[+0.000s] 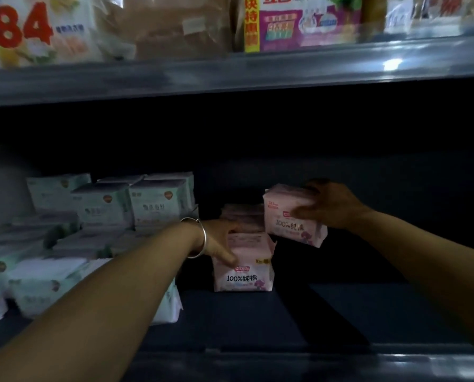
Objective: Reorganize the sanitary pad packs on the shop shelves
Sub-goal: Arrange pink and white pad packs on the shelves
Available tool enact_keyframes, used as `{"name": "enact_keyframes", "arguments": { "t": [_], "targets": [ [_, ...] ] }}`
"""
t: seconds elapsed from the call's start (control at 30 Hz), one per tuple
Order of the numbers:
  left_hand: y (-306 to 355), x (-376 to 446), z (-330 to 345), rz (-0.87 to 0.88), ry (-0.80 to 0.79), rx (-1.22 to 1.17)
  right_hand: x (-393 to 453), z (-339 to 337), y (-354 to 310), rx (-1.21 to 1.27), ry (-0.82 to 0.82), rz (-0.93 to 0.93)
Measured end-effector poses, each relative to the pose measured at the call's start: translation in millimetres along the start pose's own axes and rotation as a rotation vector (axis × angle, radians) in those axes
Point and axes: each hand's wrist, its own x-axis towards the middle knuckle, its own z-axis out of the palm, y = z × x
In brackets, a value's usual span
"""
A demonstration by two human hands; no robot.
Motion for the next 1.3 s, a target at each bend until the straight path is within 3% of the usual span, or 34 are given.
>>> {"name": "enact_keyframes", "arguments": {
  "t": [0.47, 0.63, 0.93, 1.13, 1.3],
  "targets": [
    [-11.0, 17.1, 0.5, 0.046, 0.062, 0.154, 41.1, 19.8, -13.1, 0.082, 0.103, -0.075],
    [-18.4, 22.3, -6.9, 0.04, 0.057, 0.045, 67.7, 41.5, -24.6, 0.104, 0.112, -0.097],
    [-33.1, 53.3, -20.6, 0.013, 0.299, 0.007, 119.9, 74.3, -30.3, 0.191, 0.092, -0.123],
    [-37.3, 73.1, -12.9, -0.05, 0.231, 0.083, 132.2, 97.3, -18.8, 0.16, 0.002, -0.122],
    [-38.6, 81.7, -8.8, -0.079, 0.205, 0.072, 139.2, 106.2, -13.7, 0.134, 0.048, -0.206]
  ]
}}
